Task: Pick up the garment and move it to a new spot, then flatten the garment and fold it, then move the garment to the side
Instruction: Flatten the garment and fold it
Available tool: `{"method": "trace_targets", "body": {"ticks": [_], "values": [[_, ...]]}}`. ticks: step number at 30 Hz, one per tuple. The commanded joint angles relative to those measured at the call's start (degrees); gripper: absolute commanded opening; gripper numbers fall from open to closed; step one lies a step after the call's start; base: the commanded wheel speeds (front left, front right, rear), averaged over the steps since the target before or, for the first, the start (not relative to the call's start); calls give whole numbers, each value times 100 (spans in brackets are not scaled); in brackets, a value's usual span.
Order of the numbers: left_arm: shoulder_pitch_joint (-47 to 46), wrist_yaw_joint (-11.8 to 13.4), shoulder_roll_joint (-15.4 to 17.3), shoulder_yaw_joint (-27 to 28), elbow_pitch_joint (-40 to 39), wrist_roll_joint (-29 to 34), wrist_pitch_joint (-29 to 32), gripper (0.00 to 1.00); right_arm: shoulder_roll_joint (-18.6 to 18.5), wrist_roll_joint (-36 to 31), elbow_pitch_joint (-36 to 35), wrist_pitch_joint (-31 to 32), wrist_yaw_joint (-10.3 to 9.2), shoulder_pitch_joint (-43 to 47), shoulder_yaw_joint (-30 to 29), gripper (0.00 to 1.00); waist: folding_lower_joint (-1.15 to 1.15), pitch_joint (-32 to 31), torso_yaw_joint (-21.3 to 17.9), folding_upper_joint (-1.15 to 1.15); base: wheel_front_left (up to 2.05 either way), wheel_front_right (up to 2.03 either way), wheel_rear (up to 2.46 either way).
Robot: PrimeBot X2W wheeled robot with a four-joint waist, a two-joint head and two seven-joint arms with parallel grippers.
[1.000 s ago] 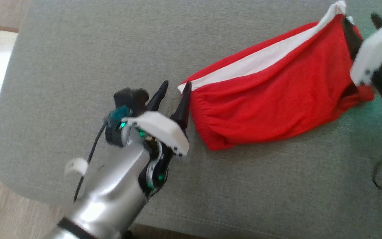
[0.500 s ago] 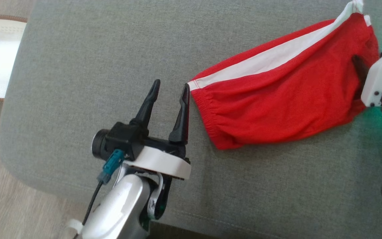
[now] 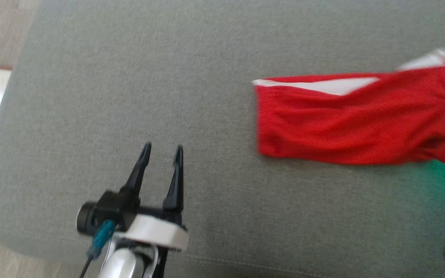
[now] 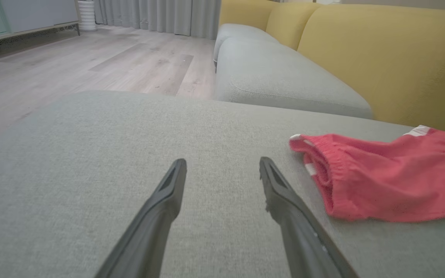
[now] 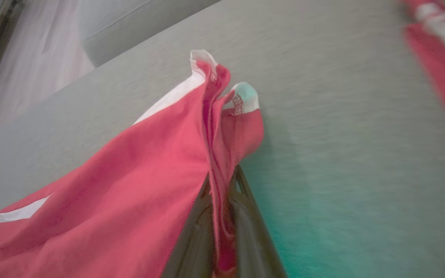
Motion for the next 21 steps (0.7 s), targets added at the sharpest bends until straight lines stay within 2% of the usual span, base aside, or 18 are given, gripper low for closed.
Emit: {"method": "trace_targets", "body": {"ticks": [1,5,9,12,17,21], "values": [[23,-53,-2,292,-160,54,-44,100,-235,-11,-274,-33,39,-75,-80,0,0,-214,-141,0,0,0,0],[266,-146,-27,465,-143,63,-44,100,-571,-67,-417,-71,39,-16,-352,0,0,-301,-97,0,0,0,0],[365,-180,-38,480,-119,14,-44,100,-737,-46,-721,-75,39,-85,-100,0,0,-328,-54,0,0,0,0],[370,-178,-41,369,-103,-95,-44,100,-607,121,-1182,72,39,-142,488,0,0,-332,5,0,0,0,0],[333,-110,-42,257,-55,-221,-44,100,-91,272,-2055,526,39,255,1920,0,0,-326,64,0,0,0,0],[273,-107,-42,196,50,-237,-44,100,124,157,-2007,517,39,557,2829,0,0,-309,125,0,0,0,0]]}}
